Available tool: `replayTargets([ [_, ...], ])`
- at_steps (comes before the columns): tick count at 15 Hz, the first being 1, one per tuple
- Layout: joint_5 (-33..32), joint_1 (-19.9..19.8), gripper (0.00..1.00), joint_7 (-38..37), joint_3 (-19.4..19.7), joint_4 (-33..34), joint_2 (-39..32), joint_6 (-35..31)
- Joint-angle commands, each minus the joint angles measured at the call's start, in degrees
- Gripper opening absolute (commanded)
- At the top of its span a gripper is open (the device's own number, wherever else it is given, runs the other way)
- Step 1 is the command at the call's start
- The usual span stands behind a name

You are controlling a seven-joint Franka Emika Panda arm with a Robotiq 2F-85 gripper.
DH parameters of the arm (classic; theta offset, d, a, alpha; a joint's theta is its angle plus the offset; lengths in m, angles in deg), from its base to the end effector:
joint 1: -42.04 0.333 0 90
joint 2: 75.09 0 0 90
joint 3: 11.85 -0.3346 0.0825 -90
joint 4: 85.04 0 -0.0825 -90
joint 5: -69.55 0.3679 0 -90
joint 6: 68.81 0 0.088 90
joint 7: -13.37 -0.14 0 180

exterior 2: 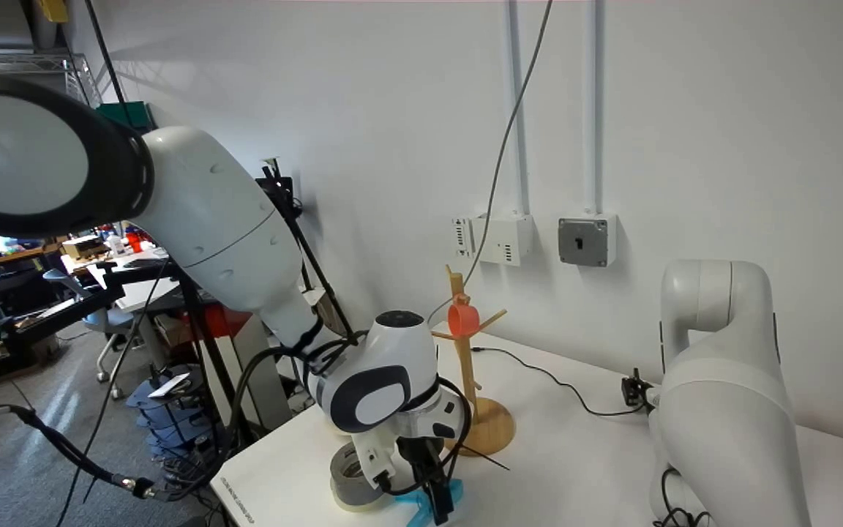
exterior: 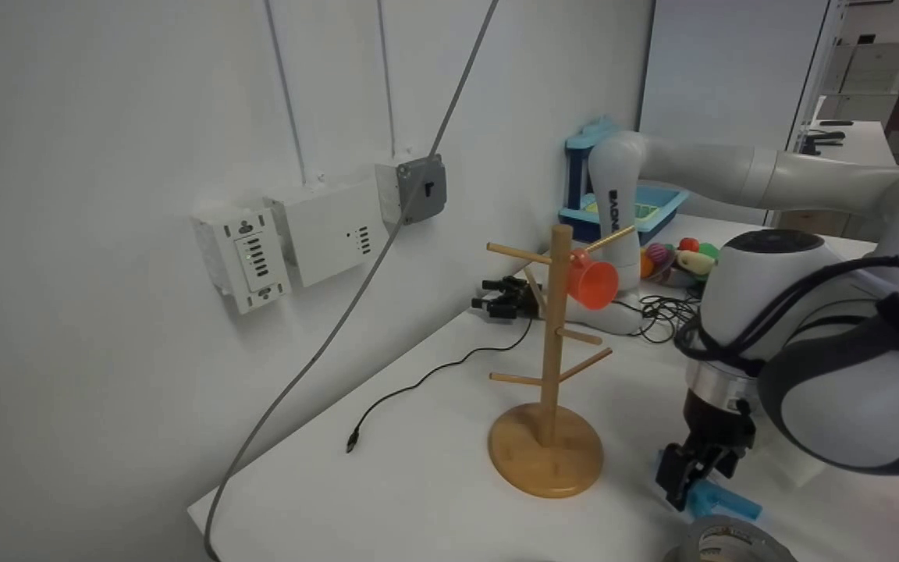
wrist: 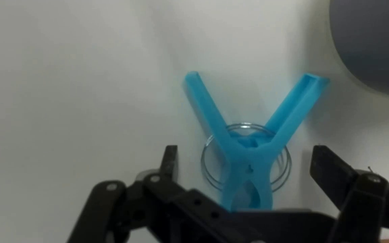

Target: Hang the peg on the wooden stand

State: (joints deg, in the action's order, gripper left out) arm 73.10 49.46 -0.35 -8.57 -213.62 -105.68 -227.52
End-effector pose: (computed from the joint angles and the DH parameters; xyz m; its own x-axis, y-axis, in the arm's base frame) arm 0.5351 0.0350 0.1243 0.9765 -0.2155 -0.0044 -0.2154 -0.9765 0.0083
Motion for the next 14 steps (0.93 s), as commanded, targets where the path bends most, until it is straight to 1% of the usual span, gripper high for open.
replayTargets([
  [1, -1.60, 1.25, 1.00, -1.89, 1.66, 0.61, -1.78, -1.79],
  [2, -1.57, 1.27, 1.00, -1.91, 1.60, 0.65, -1.95, -1.75],
  [3, -1.70, 1.40, 0.96, -1.96, 1.60, 0.68, -2.07, -1.73],
  [4, -1.84, 1.57, 0.79, -2.02, 1.59, 0.72, -2.15, -1.69],
  [5, -1.96, 1.73, 0.71, -2.11, 1.62, 0.73, -2.21, -1.63],
  [6, -2.17, 2.01, 0.69, -2.22, 1.73, 0.73, -2.15, -1.50],
  [7, -2.30, 2.30, 0.62, -2.31, 1.82, 0.77, -1.97, -1.48],
  [8, -2.56, 2.75, 0.53, -2.47, 1.98, 0.83, -1.71, -1.36],
  [10, -3.52, 3.68, 0.38, -2.85, 2.65, 0.85, -1.25, -1.20],
  [11, -4.22, 4.18, 0.36, -3.14, 3.11, 0.85, -1.15, -1.10],
  [14, -7.33, 6.26, 0.36, -4.23, 5.19, 0.06, 0.23, -0.99],
])
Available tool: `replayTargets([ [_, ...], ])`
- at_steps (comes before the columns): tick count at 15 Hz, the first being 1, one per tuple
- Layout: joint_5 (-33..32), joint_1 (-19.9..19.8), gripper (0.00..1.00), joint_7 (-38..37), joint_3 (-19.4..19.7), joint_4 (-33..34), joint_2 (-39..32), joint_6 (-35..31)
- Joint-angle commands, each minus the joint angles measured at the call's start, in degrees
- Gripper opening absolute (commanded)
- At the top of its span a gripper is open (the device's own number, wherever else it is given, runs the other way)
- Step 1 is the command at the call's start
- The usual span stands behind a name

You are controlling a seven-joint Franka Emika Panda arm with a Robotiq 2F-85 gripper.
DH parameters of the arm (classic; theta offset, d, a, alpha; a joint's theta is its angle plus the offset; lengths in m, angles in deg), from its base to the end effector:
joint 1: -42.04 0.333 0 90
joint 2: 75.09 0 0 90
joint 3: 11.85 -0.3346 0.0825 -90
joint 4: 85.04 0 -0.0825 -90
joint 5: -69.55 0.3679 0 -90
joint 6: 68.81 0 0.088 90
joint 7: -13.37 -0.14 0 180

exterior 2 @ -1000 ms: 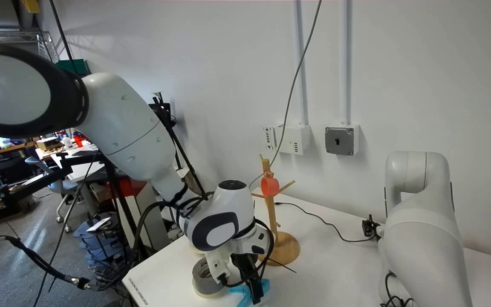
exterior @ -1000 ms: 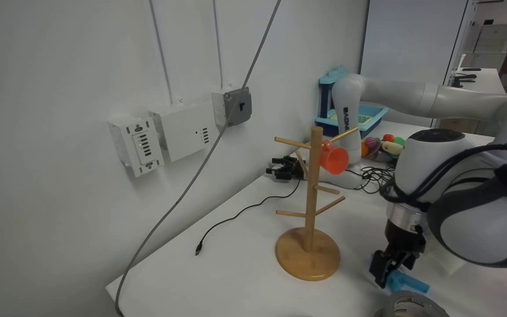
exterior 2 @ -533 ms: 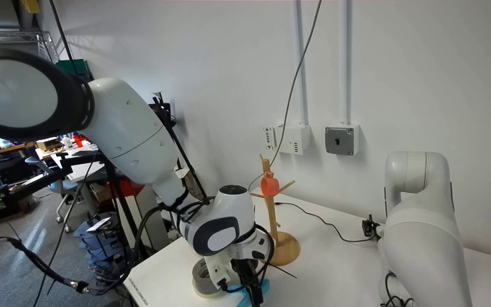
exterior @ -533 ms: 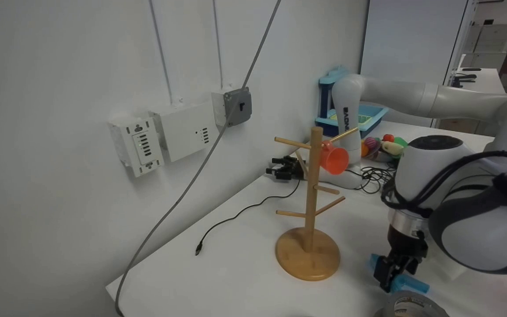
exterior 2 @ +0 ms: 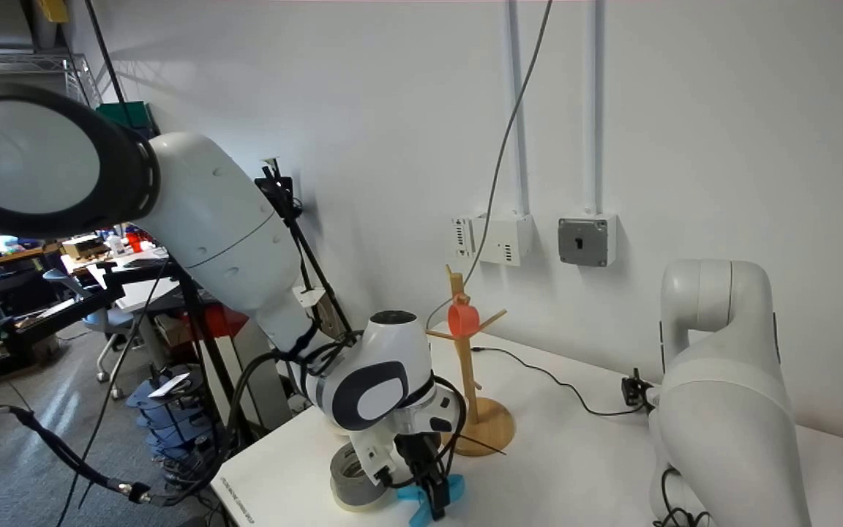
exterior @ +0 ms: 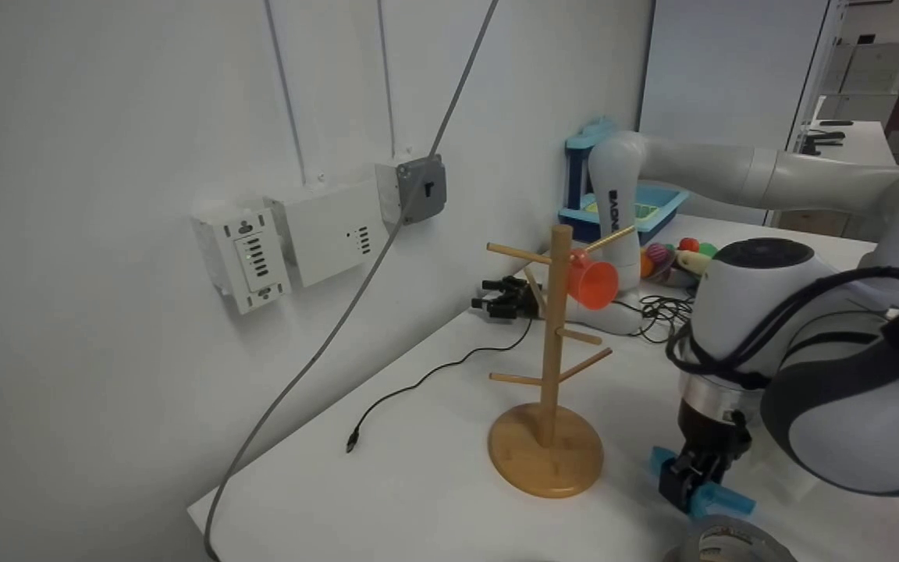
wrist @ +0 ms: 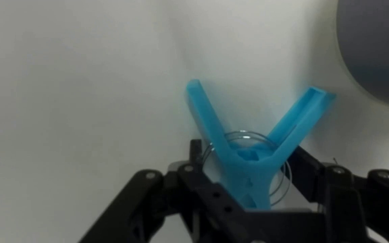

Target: Hang the peg on the wooden stand

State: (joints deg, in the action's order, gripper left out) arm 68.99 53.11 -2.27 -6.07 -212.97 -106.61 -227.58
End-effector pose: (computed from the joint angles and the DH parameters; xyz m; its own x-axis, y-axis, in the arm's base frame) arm 0.5365 0.0467 0.1200 0.9877 -0.1562 0.0054 -0.1562 -0.9861 0.0567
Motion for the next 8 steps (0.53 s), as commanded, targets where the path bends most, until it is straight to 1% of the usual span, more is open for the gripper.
replayTargets([
  [1, -4.36, 3.34, 0.36, -2.71, 3.40, -1.04, 1.84, -0.98],
  [5, -9.13, 5.58, 0.36, -2.74, 5.42, -3.33, 7.01, 0.54],
  [6, -9.62, 5.19, 0.36, -1.77, 4.84, -3.82, 8.49, 1.44],
  [7, -9.23, 3.96, 0.36, 0.00, 3.35, -4.60, 10.51, 3.11],
  [8, -10.06, 3.83, 0.36, 0.64, 3.08, -5.36, 12.34, 4.51],
])
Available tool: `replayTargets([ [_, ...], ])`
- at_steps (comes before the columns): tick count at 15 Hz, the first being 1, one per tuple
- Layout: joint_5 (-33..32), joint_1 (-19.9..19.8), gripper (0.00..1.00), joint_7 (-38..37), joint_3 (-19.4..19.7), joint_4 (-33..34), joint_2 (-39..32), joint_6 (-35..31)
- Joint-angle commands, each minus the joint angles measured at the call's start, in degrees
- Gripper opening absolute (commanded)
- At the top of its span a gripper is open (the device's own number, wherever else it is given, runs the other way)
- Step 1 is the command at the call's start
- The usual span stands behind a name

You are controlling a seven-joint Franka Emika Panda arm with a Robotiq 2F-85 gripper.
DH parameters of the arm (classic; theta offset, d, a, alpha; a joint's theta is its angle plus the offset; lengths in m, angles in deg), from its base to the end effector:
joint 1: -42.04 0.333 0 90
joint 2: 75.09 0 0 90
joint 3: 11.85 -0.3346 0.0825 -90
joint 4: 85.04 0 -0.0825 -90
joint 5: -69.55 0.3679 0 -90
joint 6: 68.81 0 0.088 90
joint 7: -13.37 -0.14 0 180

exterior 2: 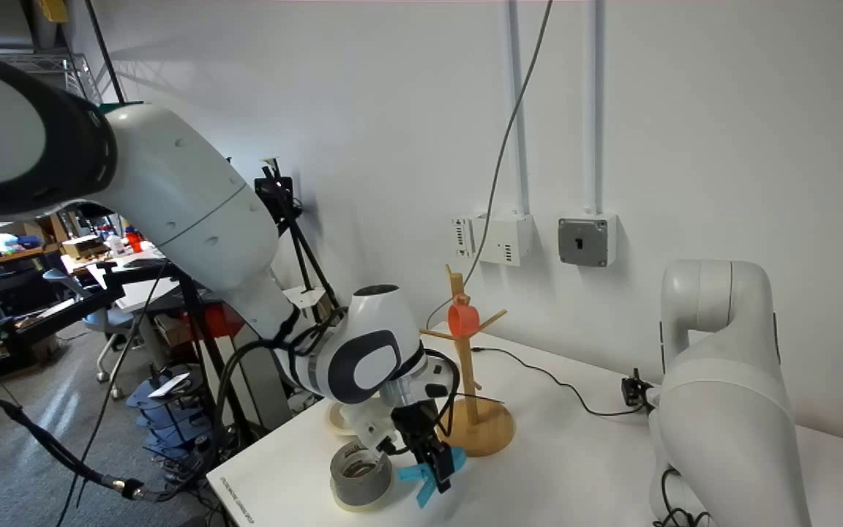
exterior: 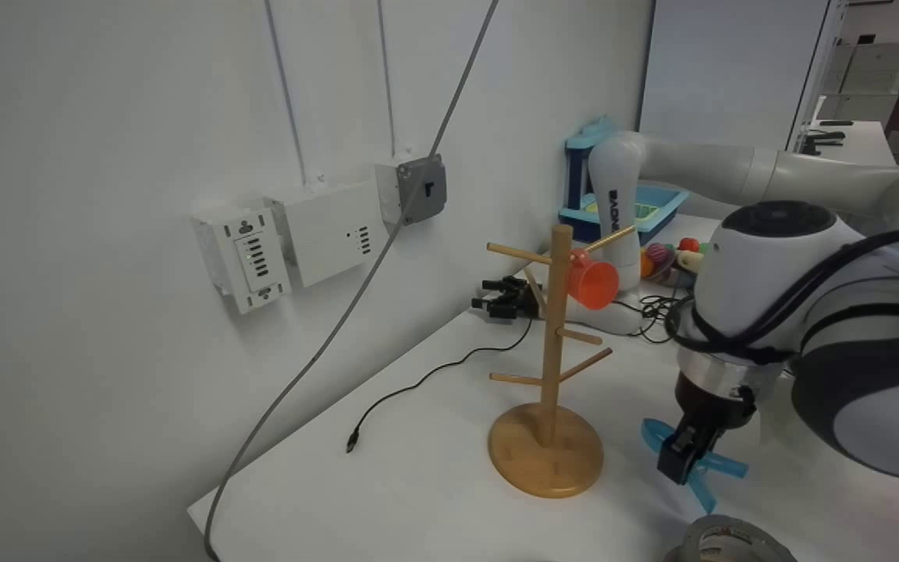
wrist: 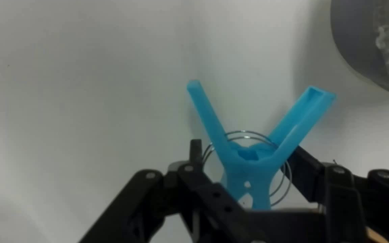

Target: Hang the peg on the wooden stand

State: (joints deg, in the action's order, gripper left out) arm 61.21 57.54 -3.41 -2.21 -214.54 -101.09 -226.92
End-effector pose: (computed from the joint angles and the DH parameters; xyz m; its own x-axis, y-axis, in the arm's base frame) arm 0.5405 0.0564 0.1642 0.9967 -0.0337 0.0739 -0.0422 -0.9922 0.1170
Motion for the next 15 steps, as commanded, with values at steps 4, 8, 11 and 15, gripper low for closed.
replayTargets([
  [4, -2.64, -3.80, 0.36, 7.60, -3.77, -6.55, 14.61, 12.37],
  [8, -0.70, -8.41, 0.36, 17.19, -5.93, -8.13, 22.09, 18.76],
  [11, 2.98, -11.84, 0.36, 25.48, -6.41, -8.23, 26.86, 20.97],
  [15, 10.38, -14.58, 0.36, 36.71, -5.18, -7.82, 31.69, 22.30],
])
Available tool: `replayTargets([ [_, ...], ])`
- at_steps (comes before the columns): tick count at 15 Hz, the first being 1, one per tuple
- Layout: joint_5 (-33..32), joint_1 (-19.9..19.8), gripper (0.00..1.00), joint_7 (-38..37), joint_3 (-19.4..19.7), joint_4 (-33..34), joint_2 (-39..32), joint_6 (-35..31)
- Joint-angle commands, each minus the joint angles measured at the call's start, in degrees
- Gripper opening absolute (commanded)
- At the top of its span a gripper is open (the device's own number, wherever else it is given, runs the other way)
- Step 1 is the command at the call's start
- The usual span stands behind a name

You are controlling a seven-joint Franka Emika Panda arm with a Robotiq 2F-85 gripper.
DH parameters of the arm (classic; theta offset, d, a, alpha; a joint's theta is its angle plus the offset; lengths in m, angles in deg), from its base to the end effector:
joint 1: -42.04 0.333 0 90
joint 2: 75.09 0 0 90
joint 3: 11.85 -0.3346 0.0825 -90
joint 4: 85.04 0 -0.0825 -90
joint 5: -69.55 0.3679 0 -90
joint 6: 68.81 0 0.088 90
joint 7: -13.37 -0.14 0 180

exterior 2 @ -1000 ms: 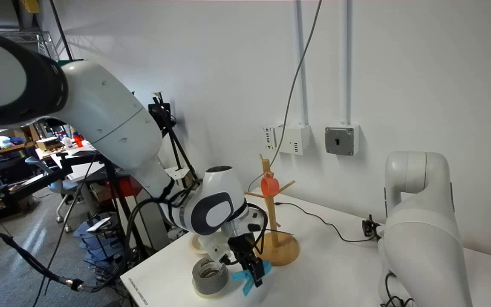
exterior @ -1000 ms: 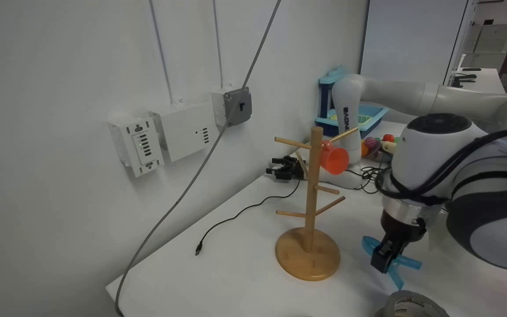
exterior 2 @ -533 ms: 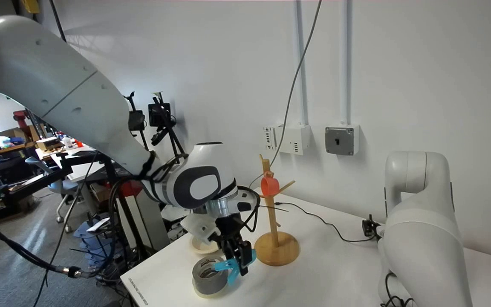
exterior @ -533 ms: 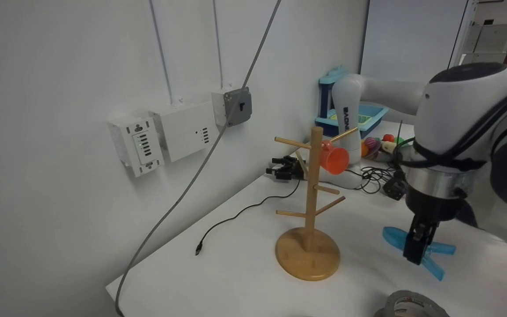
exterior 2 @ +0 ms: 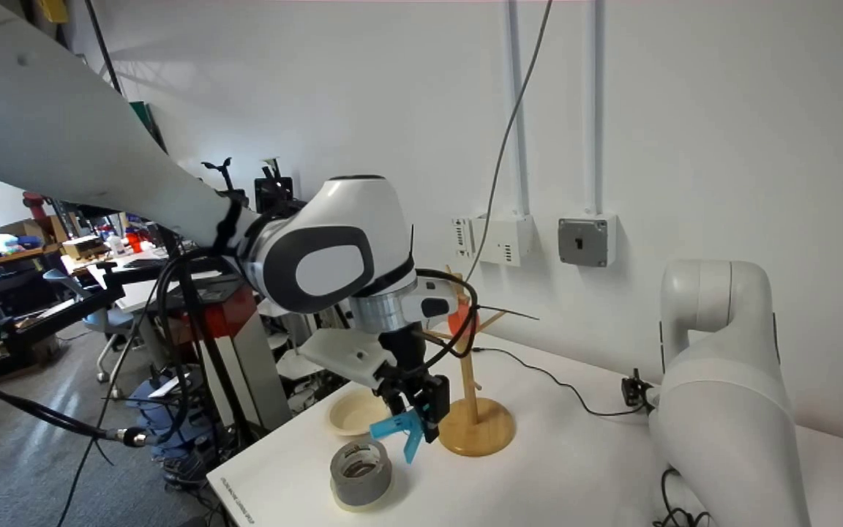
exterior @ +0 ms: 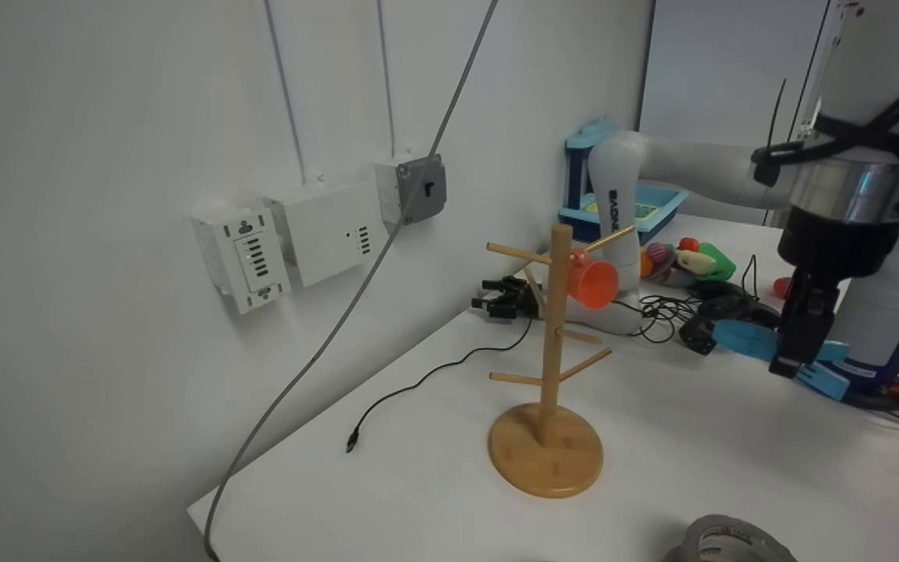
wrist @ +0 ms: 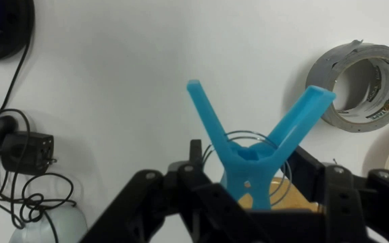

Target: Hang the peg on the wooden stand

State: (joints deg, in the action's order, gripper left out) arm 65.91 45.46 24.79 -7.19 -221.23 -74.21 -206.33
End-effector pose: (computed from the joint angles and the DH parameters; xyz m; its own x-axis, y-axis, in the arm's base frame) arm 0.4880 -0.0124 0.3288 0.9745 0.2224 0.0282 0.2209 -0.9740 0.0500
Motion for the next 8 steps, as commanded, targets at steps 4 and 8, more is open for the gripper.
replayTargets([
  [4, 9.58, -2.88, 0.36, 11.53, -0.01, 0.06, 4.57, 0.55],
  [8, 10.05, -2.96, 0.61, 12.04, -0.24, -0.01, 4.65, 0.57],
])
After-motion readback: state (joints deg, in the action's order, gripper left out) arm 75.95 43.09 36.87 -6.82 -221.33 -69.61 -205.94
